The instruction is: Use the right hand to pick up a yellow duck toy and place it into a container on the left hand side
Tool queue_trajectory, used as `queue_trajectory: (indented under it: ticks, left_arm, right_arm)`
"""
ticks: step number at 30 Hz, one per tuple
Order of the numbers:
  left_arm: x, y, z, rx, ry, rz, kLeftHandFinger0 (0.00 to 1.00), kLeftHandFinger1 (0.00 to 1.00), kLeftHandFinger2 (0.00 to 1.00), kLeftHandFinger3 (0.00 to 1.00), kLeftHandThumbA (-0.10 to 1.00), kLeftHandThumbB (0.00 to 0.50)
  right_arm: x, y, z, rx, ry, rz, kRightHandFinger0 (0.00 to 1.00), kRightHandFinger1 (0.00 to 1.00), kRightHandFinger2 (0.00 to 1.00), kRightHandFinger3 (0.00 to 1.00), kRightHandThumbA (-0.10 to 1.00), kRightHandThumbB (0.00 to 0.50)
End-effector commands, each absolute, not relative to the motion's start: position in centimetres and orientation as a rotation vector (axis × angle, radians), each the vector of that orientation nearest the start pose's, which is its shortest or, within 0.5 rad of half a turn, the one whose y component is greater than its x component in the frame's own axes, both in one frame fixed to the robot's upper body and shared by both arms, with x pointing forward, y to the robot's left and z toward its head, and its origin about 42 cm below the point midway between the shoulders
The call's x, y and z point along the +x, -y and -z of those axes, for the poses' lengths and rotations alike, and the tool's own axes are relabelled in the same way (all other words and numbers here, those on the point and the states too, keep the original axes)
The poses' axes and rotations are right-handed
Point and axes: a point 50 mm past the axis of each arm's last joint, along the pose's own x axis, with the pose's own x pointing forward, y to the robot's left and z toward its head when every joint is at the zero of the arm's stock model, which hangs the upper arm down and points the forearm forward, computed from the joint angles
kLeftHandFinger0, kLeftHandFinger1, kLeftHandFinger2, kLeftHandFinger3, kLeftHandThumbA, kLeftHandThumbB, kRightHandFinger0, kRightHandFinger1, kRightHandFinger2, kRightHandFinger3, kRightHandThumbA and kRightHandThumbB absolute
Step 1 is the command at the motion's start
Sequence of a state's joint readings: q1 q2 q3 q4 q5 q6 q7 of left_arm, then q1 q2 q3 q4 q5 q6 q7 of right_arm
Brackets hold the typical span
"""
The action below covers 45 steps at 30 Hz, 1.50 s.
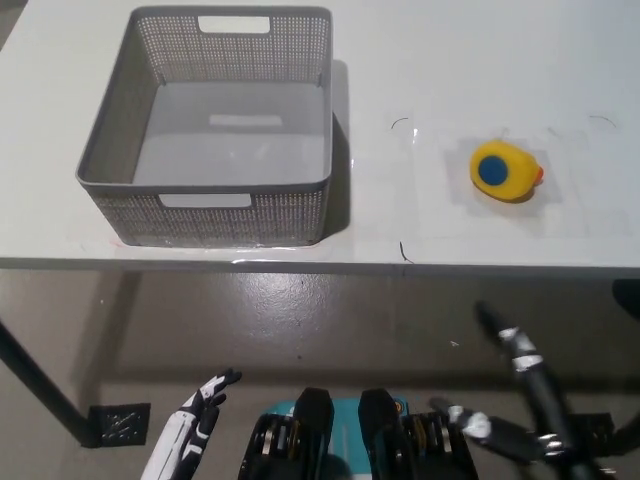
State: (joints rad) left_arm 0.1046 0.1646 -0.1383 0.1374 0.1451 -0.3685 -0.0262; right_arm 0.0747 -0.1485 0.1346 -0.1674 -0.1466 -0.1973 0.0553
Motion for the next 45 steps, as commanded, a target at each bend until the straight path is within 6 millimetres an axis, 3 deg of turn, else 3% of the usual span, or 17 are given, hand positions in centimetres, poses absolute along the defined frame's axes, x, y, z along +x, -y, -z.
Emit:
queue_trajectory:
  ticks: [1, 5, 7, 9, 12, 15, 17, 22, 26, 29, 32, 36, 43, 45]
  left_arm:
    - [23.6, -23.2, -7.2, 0.347, 0.224, 0.268, 1.00, 1.00, 1.00, 1.00, 1.00, 0.372]
    - [23.3, -23.8, -7.7, 0.331, 0.213, 0.242, 1.00, 1.00, 1.00, 1.00, 1.00, 0.372]
    - [23.0, -24.3, -7.9, 0.336, 0.206, 0.238, 1.00, 1.00, 1.00, 1.00, 1.00, 0.374]
    - [22.9, -24.6, -7.9, 0.321, 0.208, 0.233, 1.00, 1.00, 1.00, 1.00, 1.00, 0.367]
    - [23.3, -24.7, -8.1, 0.299, 0.231, 0.227, 1.00, 1.00, 1.00, 1.00, 1.00, 0.310]
    - [23.5, -24.7, -8.3, 0.290, 0.233, 0.224, 1.00, 1.00, 1.00, 1.00, 1.00, 0.305]
    - [23.5, -24.8, -8.2, 0.283, 0.238, 0.228, 1.00, 1.00, 1.00, 1.00, 1.00, 0.276]
    - [23.1, -25.1, -7.8, 0.279, 0.233, 0.218, 1.00, 1.00, 1.00, 1.00, 1.00, 0.284]
    - [22.0, -25.0, -7.4, 0.267, 0.201, 0.217, 1.00, 1.00, 1.00, 1.00, 1.00, 0.324]
    - [20.7, -25.6, -6.8, 0.267, 0.163, 0.213, 1.00, 1.00, 1.00, 1.00, 1.00, 0.353]
    - [20.5, -25.5, -6.6, 0.260, 0.149, 0.213, 1.00, 1.00, 1.00, 1.00, 1.00, 0.367]
    - [20.2, -25.0, -6.3, 0.237, 0.121, 0.226, 1.00, 1.00, 1.00, 1.00, 1.00, 0.371]
    - [20.7, -24.9, -6.2, 0.232, 0.122, 0.241, 1.00, 1.00, 1.00, 1.00, 1.00, 0.348]
    - [20.8, -24.8, -6.1, 0.233, 0.118, 0.231, 1.00, 1.00, 1.00, 1.00, 1.00, 0.339]
  right_arm:
    - [24.4, 24.2, -18.3, -0.456, 0.471, -0.123, 1.00, 1.00, 1.00, 1.00, 1.00, 0.297]
    - [25.5, 25.6, -21.2, -0.510, 0.550, -0.050, 1.00, 1.00, 1.00, 1.00, 0.97, 0.326]
    - [26.4, 26.1, -22.2, -0.489, 0.588, -0.027, 1.00, 1.00, 1.00, 1.00, 0.88, 0.312]
    - [27.4, 26.8, -23.2, -0.513, 0.598, -0.003, 1.00, 1.00, 1.00, 1.00, 0.89, 0.337]
    - [30.0, 28.5, -25.7, -0.552, 0.618, 0.034, 1.00, 1.00, 1.00, 1.00, 0.82, 0.361]
    - [32.3, 29.5, -28.1, -0.604, 0.623, 0.056, 1.00, 1.00, 1.00, 1.00, 0.76, 0.361]
    - [33.9, 30.1, -29.7, -0.667, 0.647, 0.073, 1.00, 1.00, 1.00, 1.00, 0.76, 0.346]
    - [38.5, 31.4, -33.1, -0.833, 0.612, 0.045, 1.00, 1.00, 1.00, 1.00, 0.82, 0.354]
    - [42.6, 31.2, -35.2, -0.977, 0.593, -0.001, 1.00, 1.00, 1.00, 1.00, 0.70, 0.383]
    - [45.3, 30.1, -35.5, -1.021, 0.563, -0.059, 1.00, 1.00, 1.00, 1.00, 0.61, 0.386]
    - [47.6, 30.1, -36.0, -1.069, 0.497, -0.097, 1.00, 1.00, 1.00, 1.00, 0.60, 0.393]
    - [49.4, 30.6, -35.3, -1.148, 0.400, -0.147, 1.00, 1.00, 1.00, 1.00, 0.66, 0.365]
    - [52.2, 29.2, -35.8, -1.173, 0.246, -0.254, 1.00, 1.00, 1.00, 1.00, 0.74, 0.404]
    - [53.1, 28.5, -35.5, -1.193, 0.170, -0.294, 1.00, 1.00, 1.00, 1.00, 0.82, 0.430]
